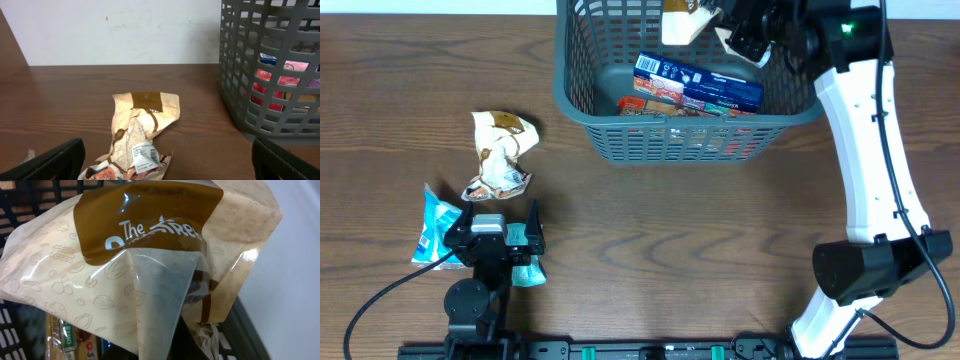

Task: Pack container
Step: 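Carry the cookie bag with the right gripper over the basket, then open the right gripper to drop the cookie bag into the basket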

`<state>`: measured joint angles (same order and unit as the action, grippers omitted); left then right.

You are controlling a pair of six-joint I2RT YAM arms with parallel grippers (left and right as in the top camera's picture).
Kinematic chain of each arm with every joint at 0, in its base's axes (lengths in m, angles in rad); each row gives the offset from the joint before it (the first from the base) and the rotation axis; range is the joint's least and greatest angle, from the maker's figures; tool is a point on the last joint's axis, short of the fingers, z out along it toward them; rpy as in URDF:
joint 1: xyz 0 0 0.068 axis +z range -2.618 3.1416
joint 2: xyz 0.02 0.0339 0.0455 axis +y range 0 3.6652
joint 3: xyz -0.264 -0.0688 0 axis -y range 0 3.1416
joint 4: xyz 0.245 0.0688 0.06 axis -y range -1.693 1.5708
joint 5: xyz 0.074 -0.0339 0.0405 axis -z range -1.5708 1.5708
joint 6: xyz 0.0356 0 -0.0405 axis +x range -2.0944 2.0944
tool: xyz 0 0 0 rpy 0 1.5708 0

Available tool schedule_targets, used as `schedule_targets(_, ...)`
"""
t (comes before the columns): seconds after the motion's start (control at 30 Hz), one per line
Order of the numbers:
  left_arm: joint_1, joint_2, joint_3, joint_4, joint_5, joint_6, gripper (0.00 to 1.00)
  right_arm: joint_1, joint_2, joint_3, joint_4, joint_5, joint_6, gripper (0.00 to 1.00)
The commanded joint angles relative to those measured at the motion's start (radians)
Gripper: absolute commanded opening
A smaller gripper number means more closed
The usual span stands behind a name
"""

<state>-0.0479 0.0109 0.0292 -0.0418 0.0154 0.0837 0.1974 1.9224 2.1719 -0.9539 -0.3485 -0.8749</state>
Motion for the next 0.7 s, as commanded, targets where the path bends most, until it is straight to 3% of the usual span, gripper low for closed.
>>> schedule_targets(0.0, -0.003, -0.007, -0.025, -0.024, -0.011, 0.013, 0.99, -0.011, 0.028, 0.026, -0.017, -0.025, 0.013, 0.01)
schedule_targets(0.67, -0.003, -0.007, -0.025, -0.025, -0.011, 0.013, 0.99, -0.076, 0.216, 0.025, -0.195, -0.026, 0.051, 0.01)
